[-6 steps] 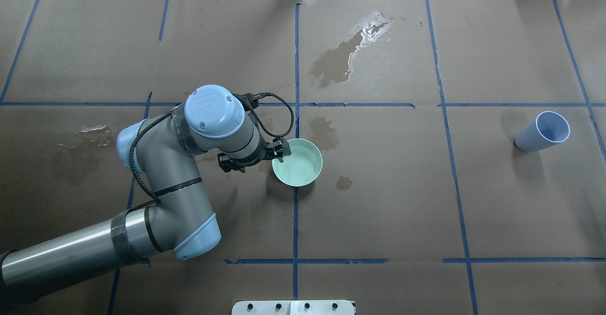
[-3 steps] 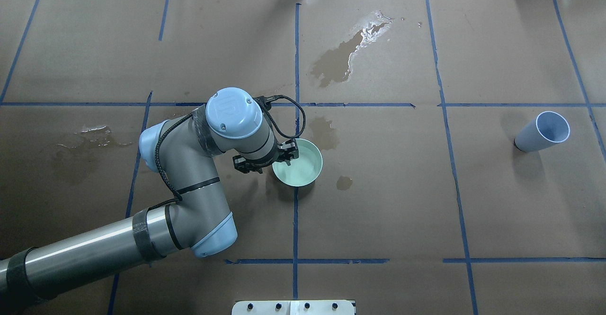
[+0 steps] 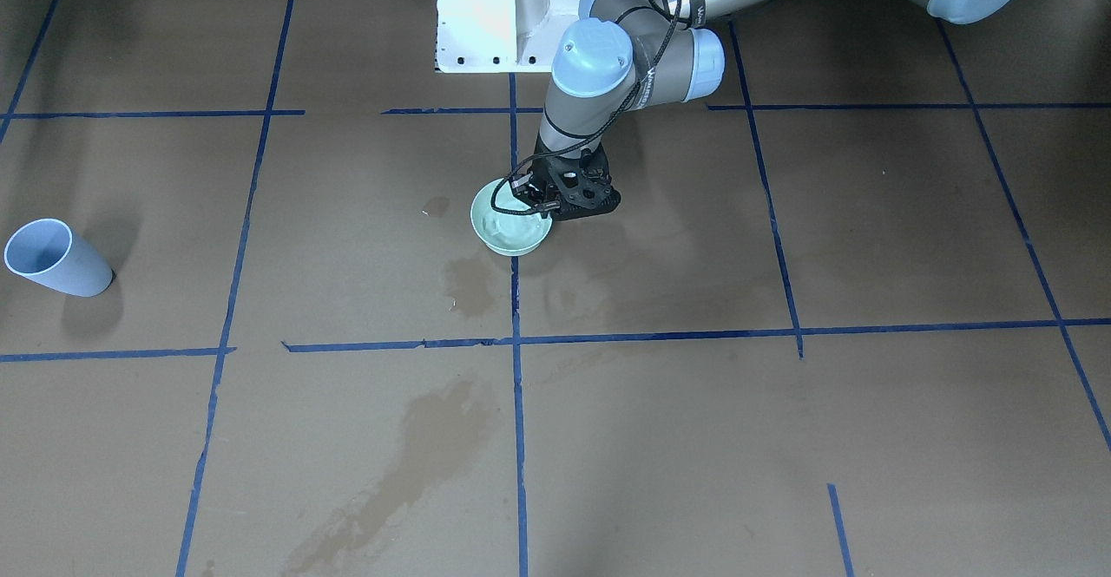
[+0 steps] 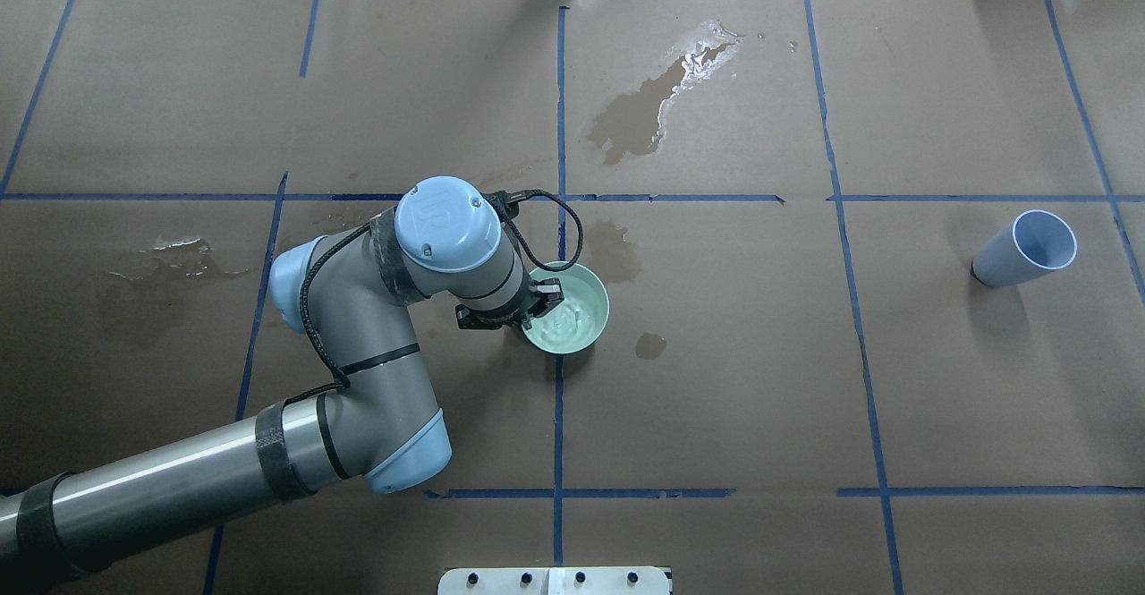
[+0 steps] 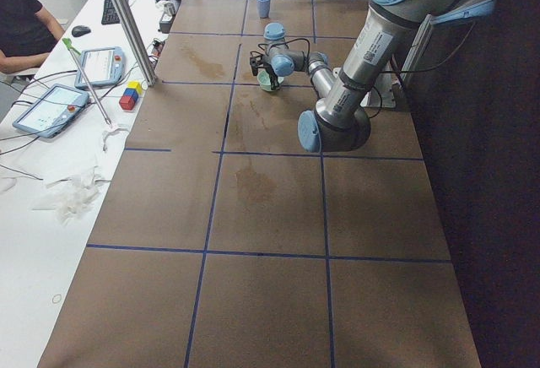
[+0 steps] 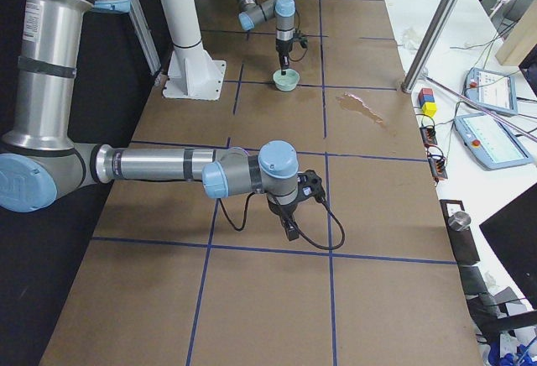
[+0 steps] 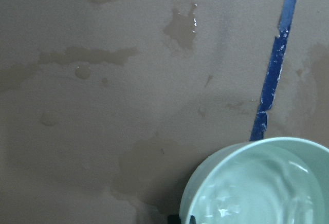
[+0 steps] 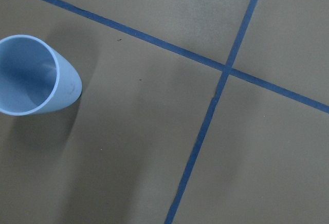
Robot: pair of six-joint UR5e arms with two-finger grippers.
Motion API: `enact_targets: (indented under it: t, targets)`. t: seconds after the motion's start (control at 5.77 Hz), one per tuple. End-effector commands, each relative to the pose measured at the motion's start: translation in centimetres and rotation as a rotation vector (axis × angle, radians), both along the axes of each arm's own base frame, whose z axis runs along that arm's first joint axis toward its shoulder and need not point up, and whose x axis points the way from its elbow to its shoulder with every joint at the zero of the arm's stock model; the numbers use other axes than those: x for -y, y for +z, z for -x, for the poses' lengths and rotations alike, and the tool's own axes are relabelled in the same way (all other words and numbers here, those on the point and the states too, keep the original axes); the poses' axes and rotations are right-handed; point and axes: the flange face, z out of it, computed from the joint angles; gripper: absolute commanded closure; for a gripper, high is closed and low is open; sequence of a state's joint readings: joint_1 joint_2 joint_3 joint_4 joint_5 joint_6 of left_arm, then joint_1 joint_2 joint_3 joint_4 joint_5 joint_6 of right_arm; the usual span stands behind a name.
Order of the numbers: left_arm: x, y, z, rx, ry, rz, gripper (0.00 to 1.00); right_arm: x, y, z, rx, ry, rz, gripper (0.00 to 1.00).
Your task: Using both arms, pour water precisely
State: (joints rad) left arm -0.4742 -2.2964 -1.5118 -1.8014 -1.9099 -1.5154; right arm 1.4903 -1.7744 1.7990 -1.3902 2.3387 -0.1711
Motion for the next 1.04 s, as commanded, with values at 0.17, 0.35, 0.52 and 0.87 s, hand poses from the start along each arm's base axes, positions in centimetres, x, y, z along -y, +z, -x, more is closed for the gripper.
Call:
enact_targets:
  t: [0.17,0.35,0.52,0.87]
  targets:
    - [1.9,1.4,3.9,0.001,-0.043,-0.010,1.00,-0.1,-0.3,0.1,0.029,0.000,0.009,0.00]
    - [1.8,3.3,7.9,-0.002,-0.019,-0.078,1.00,-0.2,-0.3,0.1,0.029,0.000,0.007,0.00]
    - [2.1,5.3,10.9,0.014,-0.003,-0.130,1.00,-0.2,-0.3,0.1,0.029,0.000,0.009,0.00]
    - [5.0,10.6,17.8,0.025,0.090,-0.138,1.00,0.0,-0.5,0.2,0.030,-0.001,0.004,0.00]
